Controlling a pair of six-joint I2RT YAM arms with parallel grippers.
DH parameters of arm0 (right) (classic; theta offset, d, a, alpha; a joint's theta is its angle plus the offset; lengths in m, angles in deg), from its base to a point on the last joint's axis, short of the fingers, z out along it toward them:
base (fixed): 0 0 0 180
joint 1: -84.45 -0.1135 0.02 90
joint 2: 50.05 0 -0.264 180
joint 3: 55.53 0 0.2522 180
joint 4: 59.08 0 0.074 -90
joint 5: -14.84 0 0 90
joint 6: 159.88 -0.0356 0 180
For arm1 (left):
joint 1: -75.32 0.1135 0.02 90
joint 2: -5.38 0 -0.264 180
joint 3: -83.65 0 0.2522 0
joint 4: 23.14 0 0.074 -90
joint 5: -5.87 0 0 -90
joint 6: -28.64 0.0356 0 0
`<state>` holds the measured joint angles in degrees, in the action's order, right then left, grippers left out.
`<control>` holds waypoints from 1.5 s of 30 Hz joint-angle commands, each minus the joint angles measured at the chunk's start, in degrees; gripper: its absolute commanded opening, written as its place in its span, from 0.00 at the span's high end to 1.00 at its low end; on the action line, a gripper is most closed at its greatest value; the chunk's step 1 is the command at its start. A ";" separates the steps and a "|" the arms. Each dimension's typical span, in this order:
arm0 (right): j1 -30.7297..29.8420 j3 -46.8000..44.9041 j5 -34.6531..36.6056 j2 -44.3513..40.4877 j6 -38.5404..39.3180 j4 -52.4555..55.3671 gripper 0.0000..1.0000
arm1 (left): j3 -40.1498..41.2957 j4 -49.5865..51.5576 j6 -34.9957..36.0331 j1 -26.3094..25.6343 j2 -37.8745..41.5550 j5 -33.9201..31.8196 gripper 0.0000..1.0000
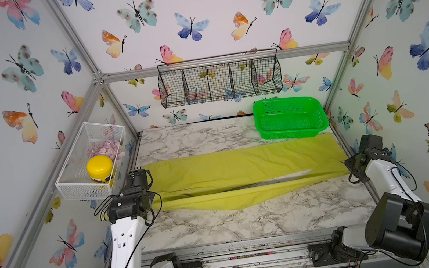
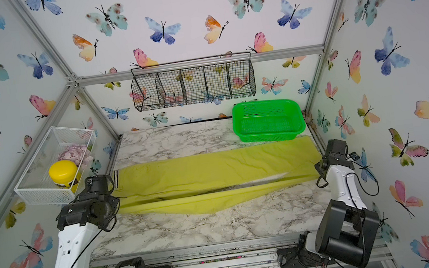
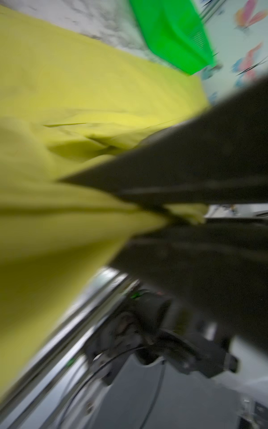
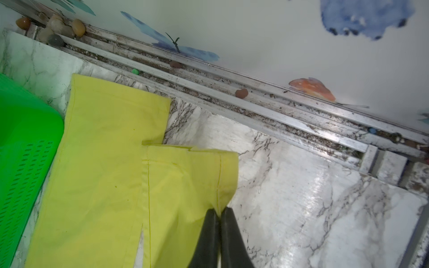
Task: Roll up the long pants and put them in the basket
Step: Fold the long pant at the center of the board.
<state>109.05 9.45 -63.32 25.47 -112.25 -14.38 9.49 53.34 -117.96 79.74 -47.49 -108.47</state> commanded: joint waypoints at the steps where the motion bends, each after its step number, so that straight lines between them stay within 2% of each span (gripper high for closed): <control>1: 1.06 3.00 10.19 -0.97 0.41 -2.00 0.96 | -3.10 -0.23 0.76 1.73 3.68 -19.31 1.00; 9: 1.04 4.68 8.62 -3.78 -1.76 -0.71 0.96 | -7.63 1.31 4.46 1.79 7.46 -24.81 1.00; 20: 0.99 10.27 10.58 -2.10 -2.80 -3.22 0.96 | 2.69 -7.18 3.04 1.73 4.30 -18.41 1.00; 25: 1.00 11.76 10.31 -0.72 -3.24 -4.66 0.96 | 5.98 -10.45 2.00 1.73 0.90 -18.59 1.00; 37: 0.99 14.99 11.20 3.98 -3.03 -8.07 0.96 | 2.03 -16.46 0.30 1.73 -8.56 -19.21 1.00; 45: 1.05 18.02 9.32 7.83 -4.60 -9.58 0.96 | 2.66 -24.00 0.37 1.70 -12.67 -17.78 1.00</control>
<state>107.21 23.75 -66.10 31.77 -115.94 -10.86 13.38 37.89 -120.36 79.31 -59.33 -112.27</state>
